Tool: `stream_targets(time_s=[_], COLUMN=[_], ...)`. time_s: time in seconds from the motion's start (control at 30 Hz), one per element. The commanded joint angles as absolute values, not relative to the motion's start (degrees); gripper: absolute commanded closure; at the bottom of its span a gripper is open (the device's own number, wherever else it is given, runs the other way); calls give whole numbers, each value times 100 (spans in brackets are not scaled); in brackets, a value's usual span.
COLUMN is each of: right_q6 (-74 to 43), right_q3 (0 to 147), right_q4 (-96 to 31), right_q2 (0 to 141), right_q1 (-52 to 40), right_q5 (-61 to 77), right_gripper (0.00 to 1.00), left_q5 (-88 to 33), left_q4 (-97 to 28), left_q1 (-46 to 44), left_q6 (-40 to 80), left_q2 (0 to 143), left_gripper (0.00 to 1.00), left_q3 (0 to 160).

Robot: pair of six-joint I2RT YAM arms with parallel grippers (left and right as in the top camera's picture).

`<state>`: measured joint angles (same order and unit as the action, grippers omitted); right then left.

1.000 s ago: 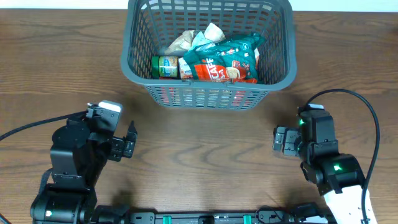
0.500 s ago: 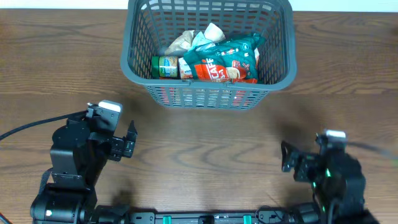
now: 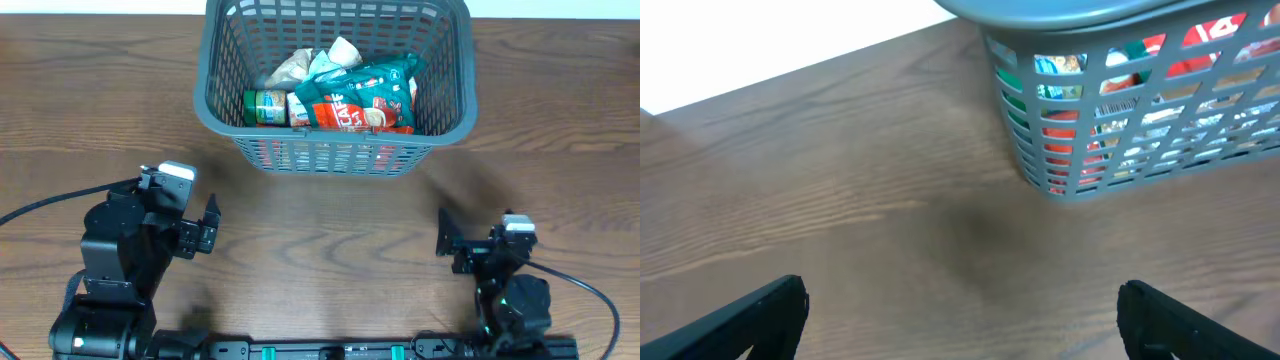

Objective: Pack container

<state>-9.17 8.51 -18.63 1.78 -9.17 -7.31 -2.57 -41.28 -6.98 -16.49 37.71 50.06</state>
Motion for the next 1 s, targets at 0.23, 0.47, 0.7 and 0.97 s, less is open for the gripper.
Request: stream_targets(time_s=[0.23,0.47,0.7,0.97], right_q6=[733,862,578,578], right_q3=[32,32,32,32], right_q4=[-362,-381,-379,-379], right_q2=[75,71,27,27], right_q1=[-891,-836,-703,-537], right_q5=[-727,-657,-591,-532], right_gripper=[1,1,1,1], left_q5=[-211,-211,-211,-211], left_q4=[-4108,-4108,-4108,-4108], left_q1=[-720,-720,-720,-720], left_q6=[-1577,-1577,-1577,-1577], left_q2=[3767,3767,3767,3767], left_gripper=[1,1,1,1], left_q3=[5002,5002,5002,5002])
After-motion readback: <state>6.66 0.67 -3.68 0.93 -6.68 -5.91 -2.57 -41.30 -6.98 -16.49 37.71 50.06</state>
